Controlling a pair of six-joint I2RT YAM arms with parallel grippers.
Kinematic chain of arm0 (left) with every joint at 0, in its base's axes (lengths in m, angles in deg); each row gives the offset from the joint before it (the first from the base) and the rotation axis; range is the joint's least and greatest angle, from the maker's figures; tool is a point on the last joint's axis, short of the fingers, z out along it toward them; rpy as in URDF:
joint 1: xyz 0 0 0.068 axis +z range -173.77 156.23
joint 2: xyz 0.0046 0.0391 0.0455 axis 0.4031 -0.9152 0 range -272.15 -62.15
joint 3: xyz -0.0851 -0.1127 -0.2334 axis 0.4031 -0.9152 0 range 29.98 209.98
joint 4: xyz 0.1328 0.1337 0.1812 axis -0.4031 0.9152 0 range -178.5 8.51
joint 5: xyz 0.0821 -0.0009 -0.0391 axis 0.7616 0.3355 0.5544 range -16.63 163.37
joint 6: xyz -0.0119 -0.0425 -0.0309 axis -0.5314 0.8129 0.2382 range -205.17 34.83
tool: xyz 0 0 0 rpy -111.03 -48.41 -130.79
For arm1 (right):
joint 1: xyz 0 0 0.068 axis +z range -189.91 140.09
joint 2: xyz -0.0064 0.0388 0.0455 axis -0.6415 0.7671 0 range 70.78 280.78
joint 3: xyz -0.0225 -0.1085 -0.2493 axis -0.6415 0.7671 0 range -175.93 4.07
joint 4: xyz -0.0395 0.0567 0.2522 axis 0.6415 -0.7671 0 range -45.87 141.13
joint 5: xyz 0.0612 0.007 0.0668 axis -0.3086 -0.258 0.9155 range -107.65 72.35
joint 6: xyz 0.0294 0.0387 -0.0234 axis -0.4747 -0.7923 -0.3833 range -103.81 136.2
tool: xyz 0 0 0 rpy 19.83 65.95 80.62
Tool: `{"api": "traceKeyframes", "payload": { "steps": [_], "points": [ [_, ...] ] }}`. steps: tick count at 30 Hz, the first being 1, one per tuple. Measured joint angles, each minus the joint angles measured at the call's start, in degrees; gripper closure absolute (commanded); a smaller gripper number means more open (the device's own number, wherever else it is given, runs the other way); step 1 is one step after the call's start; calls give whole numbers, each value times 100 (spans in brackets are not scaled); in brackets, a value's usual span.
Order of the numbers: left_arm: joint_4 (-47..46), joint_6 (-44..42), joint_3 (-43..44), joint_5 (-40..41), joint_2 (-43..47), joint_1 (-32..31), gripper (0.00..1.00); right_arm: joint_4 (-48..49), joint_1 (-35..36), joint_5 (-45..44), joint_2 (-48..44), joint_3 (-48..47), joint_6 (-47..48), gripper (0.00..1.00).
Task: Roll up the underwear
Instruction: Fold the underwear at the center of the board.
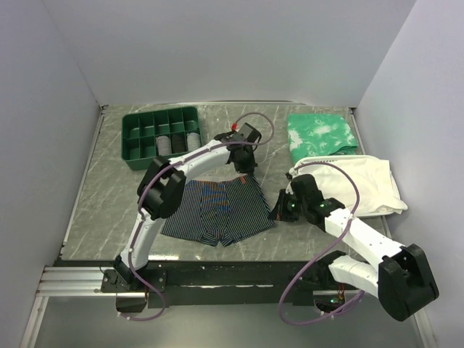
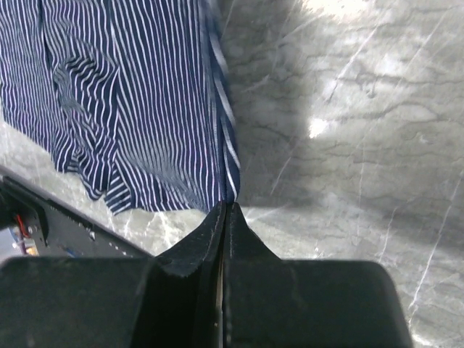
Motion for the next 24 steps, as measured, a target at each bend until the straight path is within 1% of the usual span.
{"api": "traceKeyframes", "payload": {
  "steps": [5,8,11,17,24],
  "points": [
    [-247,76,-297,-92,426,105,99,-92,0,118,-26,-31,70,100],
    [-352,85,-337,-111,525,142,99,-131,7,225,-33,-109,87,100],
    [-507,87,-553,-116,654,166,99,-205,79,304,-46,-269,87,100],
    [-656,85,-990,-136,979,251,99,-323,511,404,-46,-841,63,100],
    [-927,74,-1648,-197,1700,553,99,-365,1178,378,234,-1471,-105,100]
  ]
}}
